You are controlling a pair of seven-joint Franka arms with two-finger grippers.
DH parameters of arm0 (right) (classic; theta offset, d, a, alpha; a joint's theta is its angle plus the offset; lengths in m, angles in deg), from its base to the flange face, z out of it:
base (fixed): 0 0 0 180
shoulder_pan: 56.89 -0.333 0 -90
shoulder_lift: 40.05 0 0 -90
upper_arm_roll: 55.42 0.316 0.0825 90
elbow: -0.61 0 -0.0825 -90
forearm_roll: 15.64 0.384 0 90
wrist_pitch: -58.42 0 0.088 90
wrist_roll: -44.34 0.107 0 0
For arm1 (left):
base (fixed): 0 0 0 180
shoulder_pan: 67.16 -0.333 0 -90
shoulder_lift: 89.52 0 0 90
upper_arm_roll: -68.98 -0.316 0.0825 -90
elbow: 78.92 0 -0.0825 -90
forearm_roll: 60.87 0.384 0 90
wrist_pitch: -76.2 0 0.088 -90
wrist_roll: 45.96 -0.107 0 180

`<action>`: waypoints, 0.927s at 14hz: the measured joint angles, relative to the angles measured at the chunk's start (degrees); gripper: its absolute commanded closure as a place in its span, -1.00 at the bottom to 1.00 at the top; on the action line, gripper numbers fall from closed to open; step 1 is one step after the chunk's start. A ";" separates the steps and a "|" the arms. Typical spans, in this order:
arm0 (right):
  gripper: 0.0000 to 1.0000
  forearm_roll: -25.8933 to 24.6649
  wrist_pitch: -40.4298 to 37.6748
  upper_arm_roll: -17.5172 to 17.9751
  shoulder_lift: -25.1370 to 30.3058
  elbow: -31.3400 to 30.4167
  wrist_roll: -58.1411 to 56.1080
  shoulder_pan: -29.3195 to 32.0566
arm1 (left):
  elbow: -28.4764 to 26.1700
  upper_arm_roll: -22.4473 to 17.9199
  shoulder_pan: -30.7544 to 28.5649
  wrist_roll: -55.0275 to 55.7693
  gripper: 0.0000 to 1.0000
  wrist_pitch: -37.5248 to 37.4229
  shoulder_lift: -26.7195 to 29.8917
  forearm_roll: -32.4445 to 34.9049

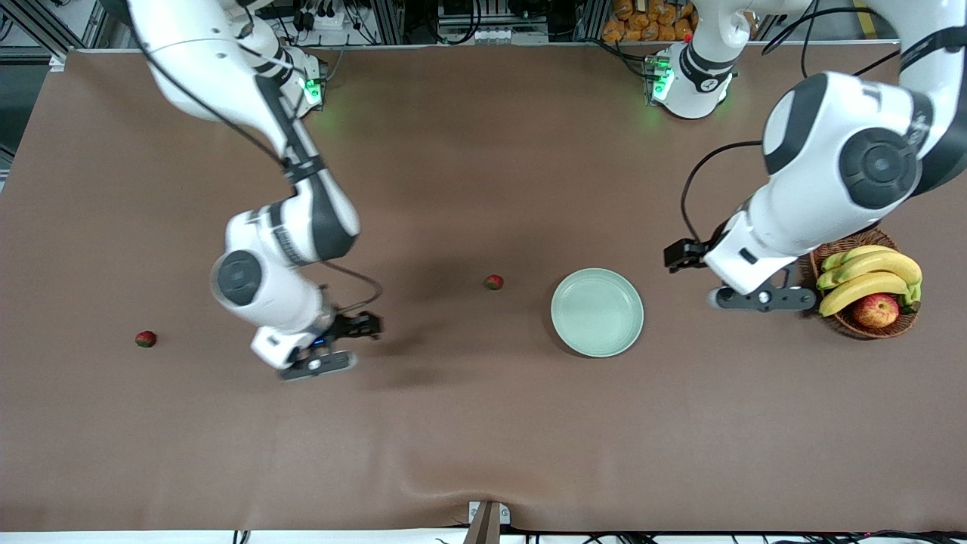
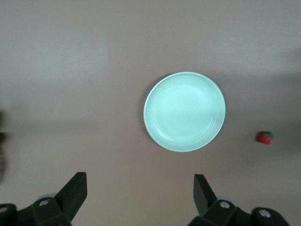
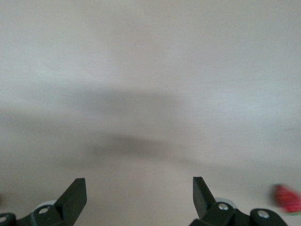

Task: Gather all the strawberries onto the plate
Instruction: 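Reach the right gripper to another strawberry while the left gripper hovers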

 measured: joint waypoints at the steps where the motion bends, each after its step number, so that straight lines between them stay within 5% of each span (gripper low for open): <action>1: -1.00 -0.19 -0.53 -0.78 -0.01 -0.06 -4.09 1.35 | 0.00 0.02 0.62 0.02 -1.00 1.45 -0.77 -0.34; 8: -1.00 -1.66 -0.89 -1.31 -2.27 -1.45 -28.34 8.44 | 0.03 0.12 7.54 5.12 -1.00 12.72 -7.48 -0.70; 13: -1.00 -4.38 -1.66 -1.38 -3.86 -2.05 -34.51 9.84 | 0.79 0.17 11.26 6.17 -1.00 18.91 -12.61 -0.71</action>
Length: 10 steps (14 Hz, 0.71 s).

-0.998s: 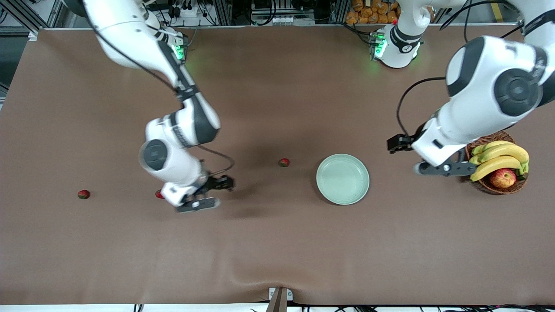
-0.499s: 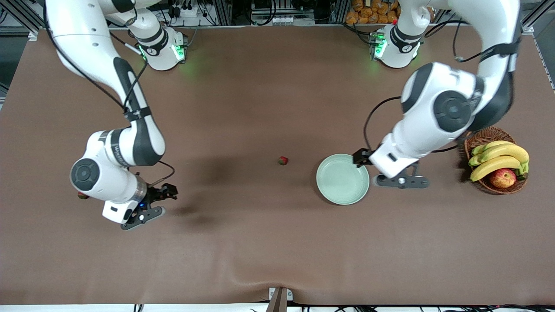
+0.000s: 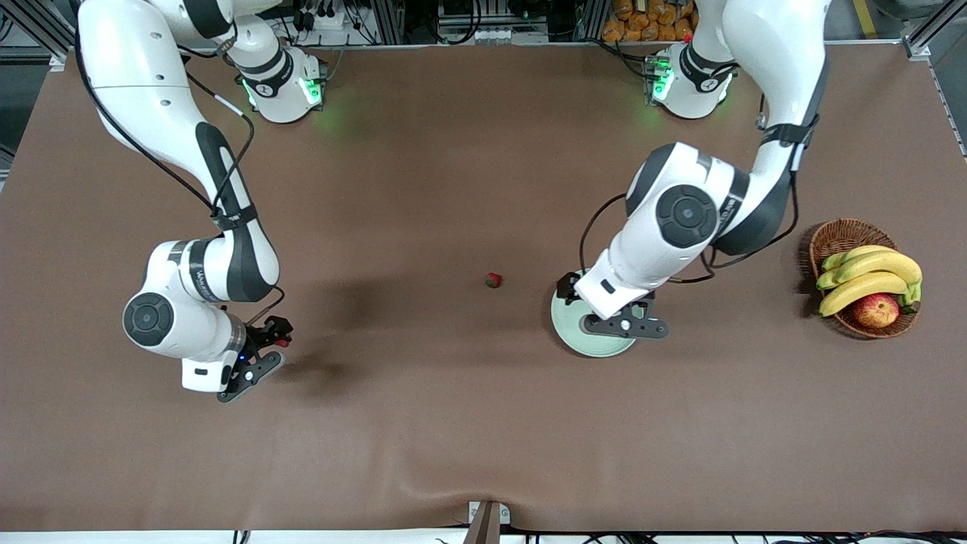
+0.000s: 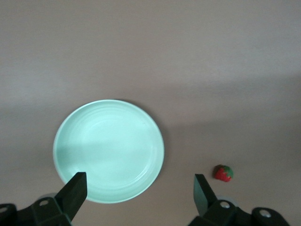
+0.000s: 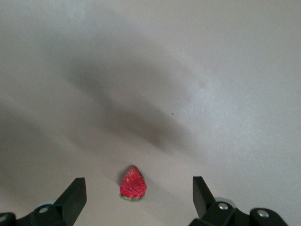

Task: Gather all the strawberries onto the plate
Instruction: 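Reach the right gripper to another strawberry while the left gripper hovers, then grasp the placed strawberry with the left gripper while the right gripper grasps another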

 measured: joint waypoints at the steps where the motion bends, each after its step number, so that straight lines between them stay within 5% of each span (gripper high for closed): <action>1: -1.00 -0.01 -1.46 0.00 -0.25 -0.40 -0.54 0.32 | 0.23 0.01 0.80 0.60 -1.00 1.29 -0.86 0.00; 10: -1.00 1.44 -3.43 0.16 -2.24 -1.13 -0.65 0.45 | 0.68 -0.03 8.52 8.58 -1.00 11.50 -8.14 0.00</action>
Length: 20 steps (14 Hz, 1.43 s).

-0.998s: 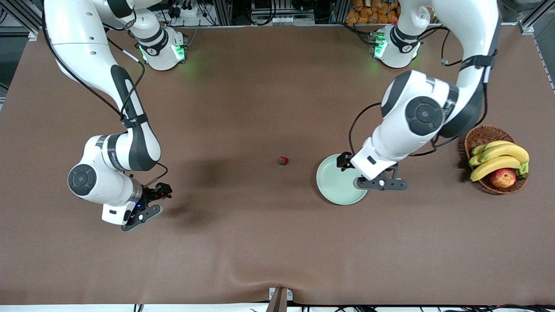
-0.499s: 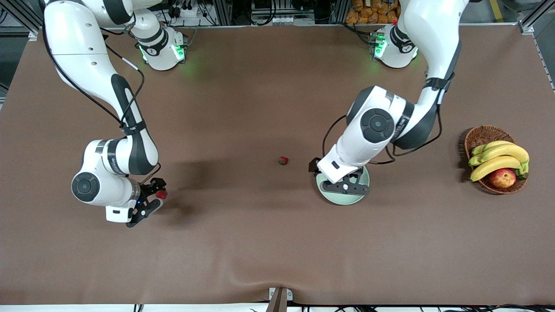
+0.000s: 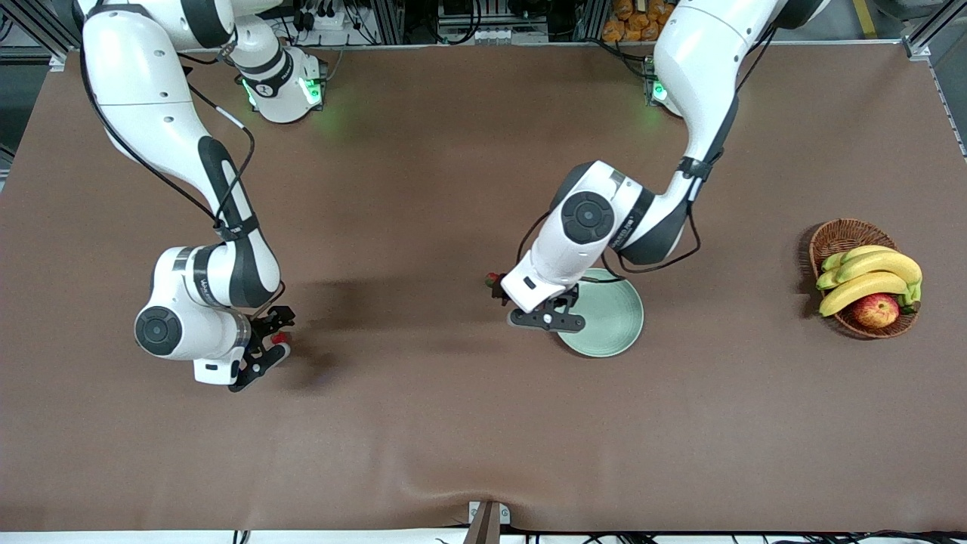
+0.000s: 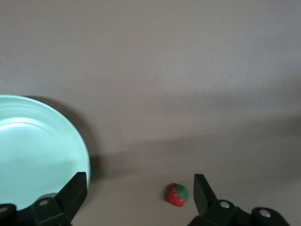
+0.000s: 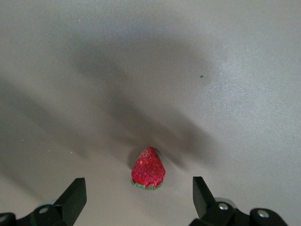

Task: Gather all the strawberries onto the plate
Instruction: 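Grasp the placed strawberry with the left gripper while the right gripper grasps another, then lift the strawberry with the left gripper and move it over the plate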

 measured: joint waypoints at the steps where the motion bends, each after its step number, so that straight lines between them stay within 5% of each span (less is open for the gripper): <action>1: -1.00 0.03 0.60 0.04 -0.39 0.00 0.00 0.00 | 0.02 -0.04 0.58 1.03 -1.00 0.00 -0.28 0.00; 12: -0.93 0.06 4.58 0.07 -2.39 -0.02 0.02 0.02 | 0.05 -1.04 6.46 17.23 -0.96 0.95 -5.15 3.83; 14: 0.22 0.06 4.55 0.07 -2.46 -0.01 0.03 0.02 | 0.05 -1.04 7.27 19.36 -0.83 1.20 -6.23 3.92; 16: 1.00 0.06 4.31 0.07 -2.46 0.00 0.03 0.02 | 0.05 -1.06 7.81 20.01 -0.67 1.51 -7.51 3.93; 19: 1.00 0.04 3.28 0.01 -2.40 0.19 -0.05 0.03 | 0.08 -1.06 8.68 20.12 -0.20 2.43 -8.80 3.93; 20: 1.00 0.04 2.97 0.02 -2.34 0.26 -0.08 0.02 | 0.11 -1.06 8.81 20.14 -0.18 2.46 -8.85 3.93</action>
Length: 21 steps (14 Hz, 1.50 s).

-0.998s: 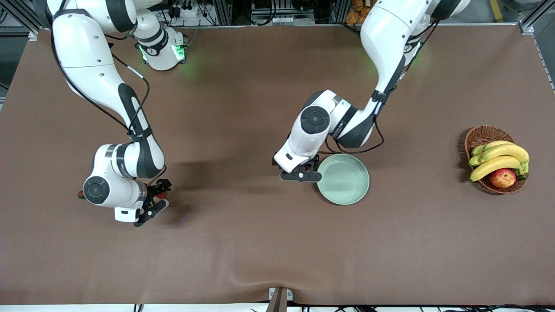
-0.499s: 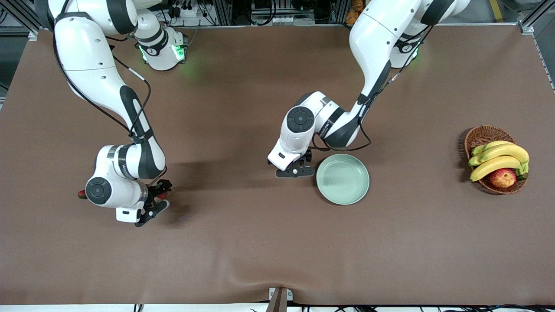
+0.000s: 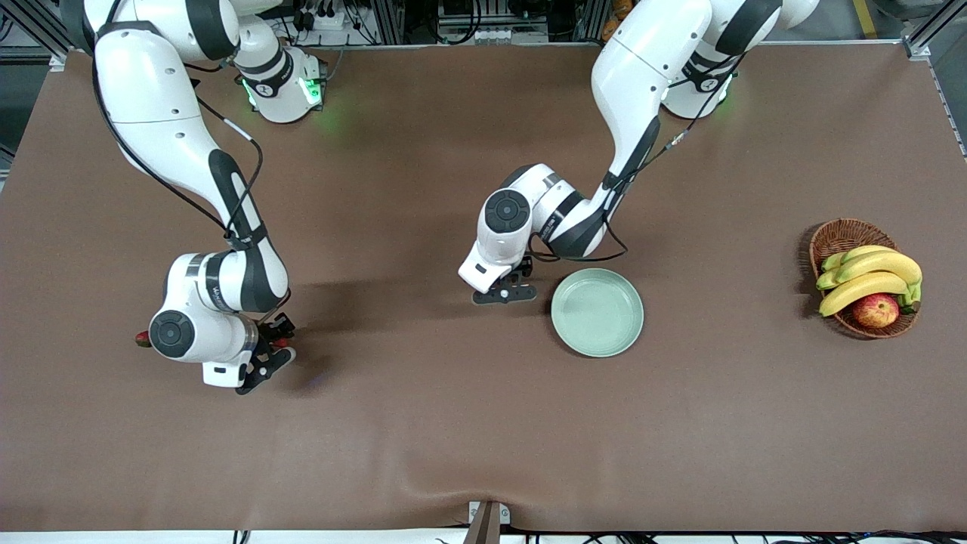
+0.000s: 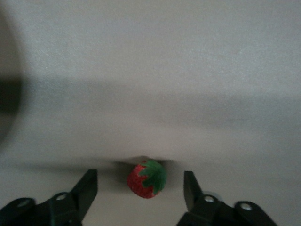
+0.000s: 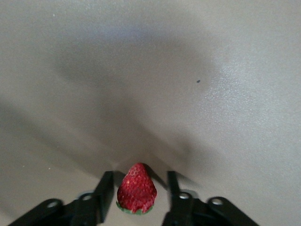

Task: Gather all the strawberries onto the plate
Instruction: 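Lift the strawberry with the left gripper and move it over the plate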

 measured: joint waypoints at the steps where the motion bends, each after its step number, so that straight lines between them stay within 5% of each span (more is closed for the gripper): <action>1: 1.00 0.00 -0.09 0.02 0.05 0.03 -0.13 0.00 | 0.09 0.00 0.03 0.00 -0.16 0.00 0.01 0.00; 9: 1.00 0.00 -0.19 0.09 1.10 0.58 -1.38 0.00 | 0.20 -0.11 0.09 0.00 -0.15 0.00 -0.41 0.00; 14: 1.00 0.10 -1.28 0.31 2.60 0.61 -1.02 -0.03 | 0.19 -0.11 0.51 0.00 0.44 0.00 -0.57 0.00; 17: 1.00 0.19 -2.60 0.47 3.58 0.61 0.44 -0.20 | 0.30 -0.12 0.52 0.00 1.00 0.01 -0.56 0.01; 21: 1.00 0.20 -3.23 0.58 4.04 0.58 0.99 -0.26 | 0.92 -0.37 0.37 0.00 1.00 0.04 -0.38 0.01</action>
